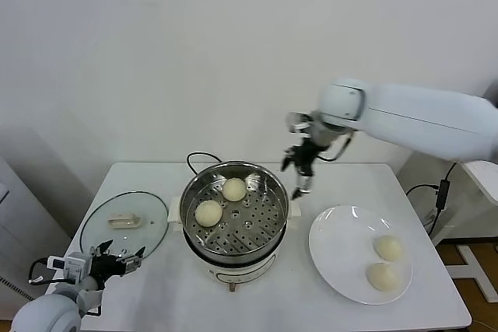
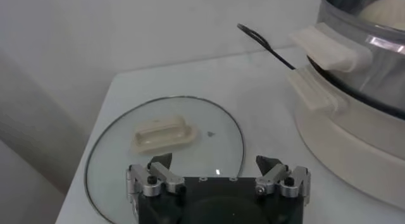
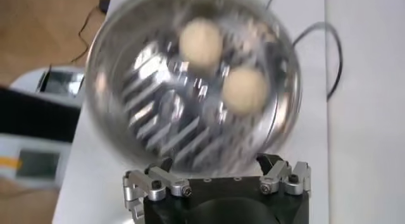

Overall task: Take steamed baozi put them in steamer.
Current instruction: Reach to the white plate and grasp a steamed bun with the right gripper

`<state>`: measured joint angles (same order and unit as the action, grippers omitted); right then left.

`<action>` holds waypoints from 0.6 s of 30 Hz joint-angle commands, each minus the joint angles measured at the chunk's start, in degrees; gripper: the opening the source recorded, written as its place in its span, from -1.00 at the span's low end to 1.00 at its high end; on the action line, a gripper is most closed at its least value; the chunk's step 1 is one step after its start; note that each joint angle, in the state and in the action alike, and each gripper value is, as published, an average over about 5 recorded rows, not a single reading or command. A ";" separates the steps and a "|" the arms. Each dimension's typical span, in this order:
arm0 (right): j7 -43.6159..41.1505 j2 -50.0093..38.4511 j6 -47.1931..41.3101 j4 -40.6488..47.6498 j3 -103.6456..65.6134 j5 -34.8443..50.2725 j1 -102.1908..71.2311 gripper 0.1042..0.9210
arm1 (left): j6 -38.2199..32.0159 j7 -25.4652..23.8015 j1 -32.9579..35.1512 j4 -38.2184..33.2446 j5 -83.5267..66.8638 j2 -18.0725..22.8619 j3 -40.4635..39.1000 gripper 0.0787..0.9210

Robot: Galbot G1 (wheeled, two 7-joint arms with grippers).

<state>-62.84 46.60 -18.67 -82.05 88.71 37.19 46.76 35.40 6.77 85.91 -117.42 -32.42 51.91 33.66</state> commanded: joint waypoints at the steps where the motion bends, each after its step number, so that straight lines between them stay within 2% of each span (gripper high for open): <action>1: -5.05 -15.96 4.87 -3.73 1.70 -10.46 -1.58 0.76 | 0.08 0.04 0.04 -0.13 -0.07 0.00 0.04 0.77; 18: -5.91 -22.53 10.05 -2.97 -11.46 -24.51 -21.41 0.76 | 0.04 0.06 0.11 0.25 -0.06 0.34 0.49 0.77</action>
<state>-67.25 29.11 -11.34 -84.43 84.00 21.01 35.53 35.42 6.83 86.02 -117.22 -32.46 52.30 34.15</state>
